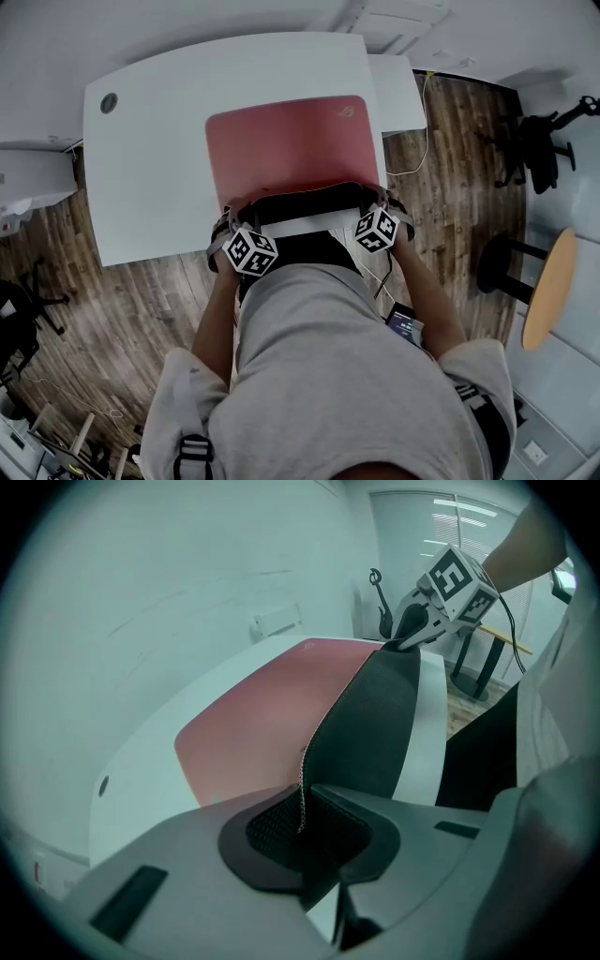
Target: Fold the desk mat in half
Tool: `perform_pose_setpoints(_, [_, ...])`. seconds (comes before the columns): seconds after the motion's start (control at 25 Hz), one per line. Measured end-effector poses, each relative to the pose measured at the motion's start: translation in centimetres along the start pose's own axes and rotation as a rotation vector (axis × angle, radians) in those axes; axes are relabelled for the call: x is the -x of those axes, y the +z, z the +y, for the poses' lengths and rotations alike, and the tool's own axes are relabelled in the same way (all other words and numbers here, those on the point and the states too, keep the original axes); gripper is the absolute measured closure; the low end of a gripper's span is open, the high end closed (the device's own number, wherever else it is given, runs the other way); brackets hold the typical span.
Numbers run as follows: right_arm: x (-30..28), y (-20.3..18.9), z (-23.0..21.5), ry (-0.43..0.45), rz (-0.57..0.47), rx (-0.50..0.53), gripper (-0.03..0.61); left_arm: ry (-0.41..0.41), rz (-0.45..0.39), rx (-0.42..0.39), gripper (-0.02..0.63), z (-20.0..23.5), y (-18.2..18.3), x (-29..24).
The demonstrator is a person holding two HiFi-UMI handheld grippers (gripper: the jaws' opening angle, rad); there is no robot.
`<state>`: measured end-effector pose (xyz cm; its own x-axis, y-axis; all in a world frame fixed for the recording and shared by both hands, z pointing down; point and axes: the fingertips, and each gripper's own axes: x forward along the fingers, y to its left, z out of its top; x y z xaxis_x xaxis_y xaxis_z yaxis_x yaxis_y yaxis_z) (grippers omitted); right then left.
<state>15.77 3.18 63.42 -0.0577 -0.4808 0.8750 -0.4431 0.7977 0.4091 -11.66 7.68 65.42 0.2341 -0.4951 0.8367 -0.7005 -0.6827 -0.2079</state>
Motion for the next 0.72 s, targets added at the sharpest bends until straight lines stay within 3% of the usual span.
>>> perform_pose_setpoints(0.72, [-1.7,1.2,-1.4,0.021,-0.003,-0.007,0.523,0.000,0.031,0.021,0.578,2.0,0.7,-1.1])
